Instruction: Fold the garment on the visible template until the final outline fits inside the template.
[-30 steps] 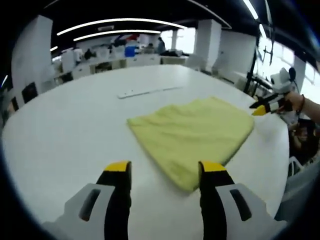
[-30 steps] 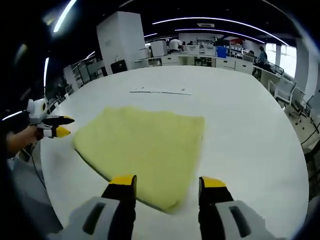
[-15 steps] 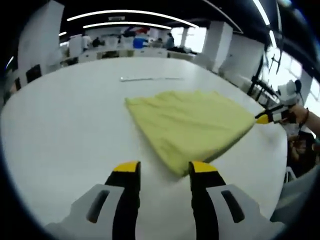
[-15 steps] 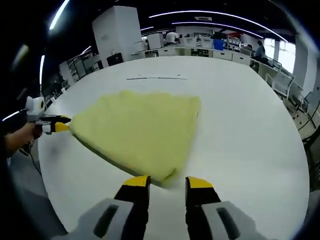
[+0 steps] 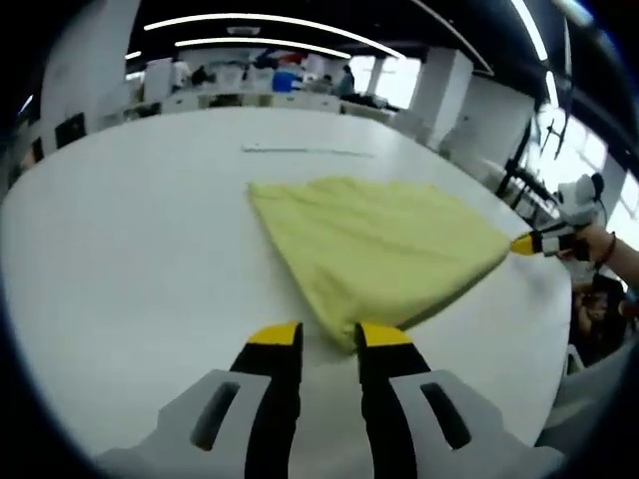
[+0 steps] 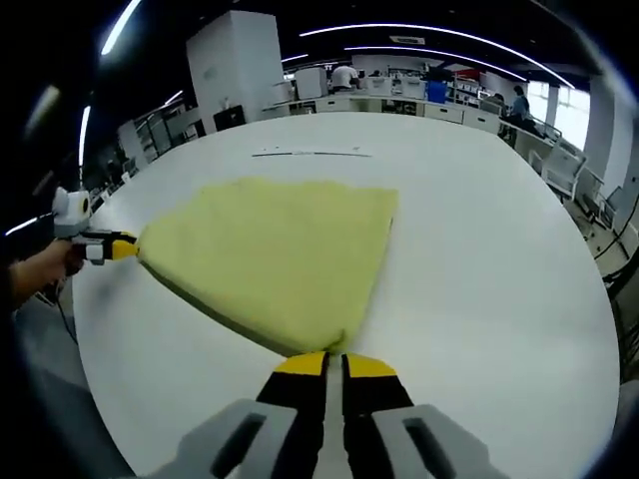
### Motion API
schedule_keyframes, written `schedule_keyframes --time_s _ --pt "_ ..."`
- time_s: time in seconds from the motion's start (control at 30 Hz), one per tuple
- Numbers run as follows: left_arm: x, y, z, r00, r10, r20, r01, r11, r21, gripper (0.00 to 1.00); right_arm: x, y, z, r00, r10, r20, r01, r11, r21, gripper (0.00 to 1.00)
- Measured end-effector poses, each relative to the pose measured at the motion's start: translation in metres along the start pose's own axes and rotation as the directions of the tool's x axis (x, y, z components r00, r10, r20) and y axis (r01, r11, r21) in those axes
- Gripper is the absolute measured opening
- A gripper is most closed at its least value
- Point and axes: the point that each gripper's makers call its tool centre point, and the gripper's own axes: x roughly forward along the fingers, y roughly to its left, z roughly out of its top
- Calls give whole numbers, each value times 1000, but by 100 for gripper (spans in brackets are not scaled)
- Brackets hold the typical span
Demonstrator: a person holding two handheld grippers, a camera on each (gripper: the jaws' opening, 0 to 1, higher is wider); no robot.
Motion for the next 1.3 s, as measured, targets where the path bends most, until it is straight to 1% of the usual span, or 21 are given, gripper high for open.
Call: schedule_keyframes --time_s 0.17,0.3,0.43,0.57,0.7,0.83,0.9,0.93,0.97,1.1,1.2,1.27,1.3 --pt "1 -3 -2 1000 -9 -5 9 1000 0 11 0 0 1 1000 7 5 -7 1000 7 0" --pt "1 -4 -3 1000 -12 -11 11 1000 -2 10 0 0 1 1000 16 18 -17 998 62 0" --pt "1 -4 -4 1000 -11 -15 11 1000 -7 9 0 1 0 1000 17 21 -19 997 74 0" --pt "-1 -4 -6 1000 -8 -20 8 1000 -28 9 0 2 0 999 24 25 -26 995 96 0" --pt "-4 -4 -7 1000 -4 -14 3 998 -57 8 1 3 -1 999 35 33 -39 990 133 0" --pt "-5 -5 -8 1000 -5 -8 4 998 -70 7 1 4 -1 998 45 43 -51 985 163 0" --pt "-5 -5 -8 1000 -8 -8 7 997 -75 4 2 4 -1 998 46 51 -55 982 181 0" --pt "-6 -5 -8 1000 -7 -9 6 997 -81 1 2 4 -1 997 47 53 -56 982 181 0" --pt "-7 -5 -9 1000 -6 -13 5 997 -79 0 2 4 -1 997 47 55 -56 982 183 0" --pt "-8 -2 -9 1000 -5 -4 5 997 -79 0 2 5 -1 997 50 57 -59 982 179 0" --pt "-8 0 -10 1000 -4 -10 3 997 -82 0 1 4 0 997 48 57 -57 985 165 0" --pt "-9 3 -9 1000 1 -14 -2 998 -55 0 0 3 0 997 47 57 -56 985 162 0" --pt "-10 3 -8 1000 3 -14 -4 999 -51 0 0 1 0 998 39 55 -47 988 147 0"
